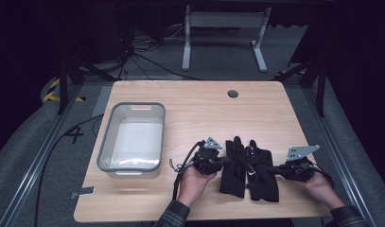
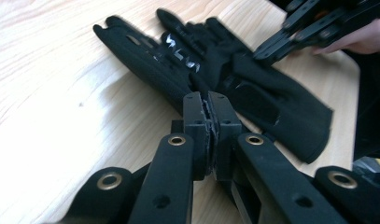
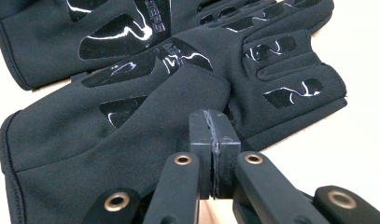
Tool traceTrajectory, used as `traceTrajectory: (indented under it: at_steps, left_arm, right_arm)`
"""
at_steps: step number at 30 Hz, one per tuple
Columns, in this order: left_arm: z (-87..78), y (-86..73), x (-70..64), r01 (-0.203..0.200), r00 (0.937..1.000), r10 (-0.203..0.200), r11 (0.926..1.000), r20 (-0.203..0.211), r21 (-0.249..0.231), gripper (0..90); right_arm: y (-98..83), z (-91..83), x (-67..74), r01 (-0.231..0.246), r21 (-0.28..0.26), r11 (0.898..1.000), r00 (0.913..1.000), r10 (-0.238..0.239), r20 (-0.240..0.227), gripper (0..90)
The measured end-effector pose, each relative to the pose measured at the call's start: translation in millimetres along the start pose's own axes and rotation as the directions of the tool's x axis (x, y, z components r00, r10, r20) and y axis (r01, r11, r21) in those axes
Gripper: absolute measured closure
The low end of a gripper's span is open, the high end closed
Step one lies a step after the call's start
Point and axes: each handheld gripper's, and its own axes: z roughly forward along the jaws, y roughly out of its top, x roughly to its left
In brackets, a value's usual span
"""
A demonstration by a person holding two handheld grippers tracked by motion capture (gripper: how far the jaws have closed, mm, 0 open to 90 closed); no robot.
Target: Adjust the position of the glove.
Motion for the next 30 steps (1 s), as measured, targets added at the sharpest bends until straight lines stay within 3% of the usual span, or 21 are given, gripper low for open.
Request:
traceTrajectory:
  at_steps: [10,30]
  left_arm:
    - [-4.1,14.7,-1.2,-0.016,0.9992,0.017,0.9988,0.035,-0.046,87.9]
    - [10.9,32.9,-7.6,-0.044,0.9949,0.048,0.9981,0.088,-0.044,87.9]
  right_arm:
    - [10.5,11.1,1.5,0.021,0.002,1.0,0.9998,-0.021,0.002,89.9]
    - [33.0,33.6,0.5,0.043,-0.004,0.999,0.999,-0.043,-0.011,90.0]
